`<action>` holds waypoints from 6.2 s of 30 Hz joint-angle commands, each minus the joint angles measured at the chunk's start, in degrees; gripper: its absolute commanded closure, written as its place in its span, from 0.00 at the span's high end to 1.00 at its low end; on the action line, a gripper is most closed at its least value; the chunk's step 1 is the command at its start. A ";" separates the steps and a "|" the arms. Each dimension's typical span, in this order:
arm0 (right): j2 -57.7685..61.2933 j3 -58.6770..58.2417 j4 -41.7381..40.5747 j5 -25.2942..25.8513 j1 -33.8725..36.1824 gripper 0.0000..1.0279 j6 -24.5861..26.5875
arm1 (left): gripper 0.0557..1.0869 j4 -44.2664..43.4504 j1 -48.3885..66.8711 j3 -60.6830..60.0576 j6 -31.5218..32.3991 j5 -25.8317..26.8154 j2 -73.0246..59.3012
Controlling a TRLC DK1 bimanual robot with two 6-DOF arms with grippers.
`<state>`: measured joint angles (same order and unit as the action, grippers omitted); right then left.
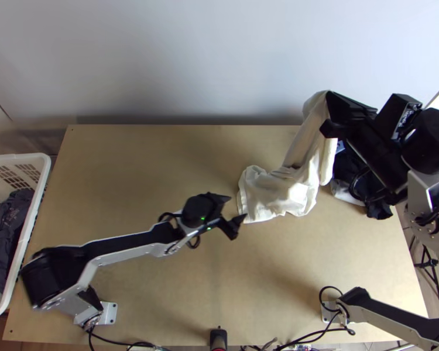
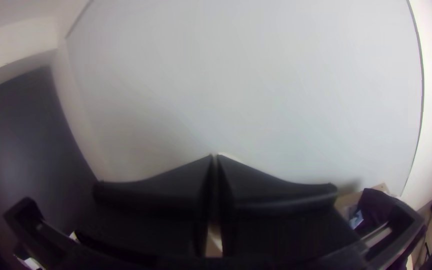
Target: Fold the t-shirt
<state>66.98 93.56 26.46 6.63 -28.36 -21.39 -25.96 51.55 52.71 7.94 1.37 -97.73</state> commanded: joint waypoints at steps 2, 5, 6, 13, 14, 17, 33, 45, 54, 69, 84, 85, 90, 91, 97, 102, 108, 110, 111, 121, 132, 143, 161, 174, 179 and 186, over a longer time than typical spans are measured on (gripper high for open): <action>-0.27 1.80 4.22 -2.85 1.99 0.03 -3.40 | 0.95 -6.04 2.68 8.64 -7.24 -5.41 -10.11; -0.80 2.24 5.71 -4.70 3.05 0.03 -5.16 | 0.95 -9.38 2.94 10.66 -10.67 -5.50 -13.10; -0.97 2.42 6.24 -5.23 3.13 0.03 -5.33 | 0.95 -10.26 3.21 11.19 -11.37 -5.67 -14.06; -0.80 6.55 8.61 -6.37 4.63 0.03 -6.39 | 0.95 -12.28 5.67 14.44 -16.47 -7.08 -19.34; -0.62 7.43 9.05 -6.63 4.98 0.03 -7.09 | 0.95 -12.19 5.84 14.70 -17.26 -7.08 -19.60; -0.45 9.45 9.75 -7.42 6.21 0.03 -7.44 | 0.95 -12.19 6.11 15.14 -18.32 -7.08 -19.86; -3.88 7.87 12.04 -10.15 7.97 0.03 -9.73 | 0.03 -14.74 1.80 22.53 -20.51 -17.71 -21.36; -4.23 7.16 11.60 -10.15 8.23 0.03 -9.20 | 0.03 -14.04 2.33 6.79 -25.35 -18.15 -1.14; 1.05 15.34 9.75 -10.15 10.87 0.03 -8.94 | 0.03 -10.26 -2.59 9.17 -39.67 -18.77 16.08; 2.54 26.85 7.12 -10.15 19.04 0.03 -13.42 | 0.03 -14.04 -18.24 5.65 -36.60 -26.50 37.53; -0.97 24.92 16.52 -14.02 10.17 0.03 -18.60 | 0.03 -11.13 9.62 -8.59 -38.53 -25.62 54.49; -1.77 22.81 16.52 -14.10 9.99 0.03 -18.52 | 0.03 -11.13 12.52 -10.70 -38.79 -25.62 55.63; -3.00 18.15 20.83 -17.62 10.61 0.03 -21.33 | 0.03 -7.88 19.82 -17.55 -35.02 -25.62 60.03; -3.35 16.57 21.71 -18.06 10.61 0.03 -21.33 | 0.03 -7.36 19.99 -18.96 -33.52 -25.27 60.73; -7.13 5.49 21.97 -19.64 10.34 0.03 -21.50 | 0.04 -7.36 19.55 -27.57 -29.65 -23.87 63.54; -6.60 -6.20 18.72 -25.71 15.09 0.03 -23.61 | 0.03 -7.97 18.24 -35.31 -29.39 -23.95 67.41; 6.06 -12.26 6.15 -25.88 17.72 0.03 -23.53 | 0.03 -10.61 3.03 -41.81 -29.74 -15.60 68.11; 12.38 -12.00 3.42 -25.88 18.25 0.03 -23.53 | 0.03 -12.98 -6.29 -42.86 -28.42 -8.66 66.62; 15.29 -12.00 1.23 -25.88 18.25 0.03 -23.61 | 0.04 -13.42 -10.15 -42.86 -27.11 -6.64 65.39; 36.47 -3.47 -17.32 -17.09 15.79 0.03 -26.78 | 0.03 -16.32 -24.30 -43.57 -23.41 -4.53 58.27; 41.56 2.07 -8.79 -18.94 12.10 0.96 -19.75 | 0.72 -13.60 -24.39 -45.06 -22.36 -4.53 56.60; 14.32 -26.50 -1.76 -31.16 -0.21 0.95 -14.65 | 0.73 -11.22 -19.73 -45.50 -22.36 -7.08 57.92; 16.25 -43.02 0.70 -37.75 -17.08 0.95 -17.55 | 0.72 -11.57 -23.07 -45.41 -22.36 -8.05 61.43; 33.83 -29.93 -2.64 -37.57 -25.52 0.95 -19.04 | 0.72 -11.49 -22.72 -45.59 -20.86 -8.40 62.84; 38.31 -26.15 -2.73 -37.57 -27.54 0.95 -19.13 | 0.72 -11.40 -22.90 -45.68 -20.78 -8.84 63.28; 39.54 -26.76 -2.73 -37.40 -27.98 0.95 -18.95 | 0.72 -11.75 -22.90 -45.68 -20.60 -8.92 63.19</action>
<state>104.07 65.76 23.86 -30.89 -55.18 -40.42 -37.41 28.64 7.01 -12.84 -7.55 -34.61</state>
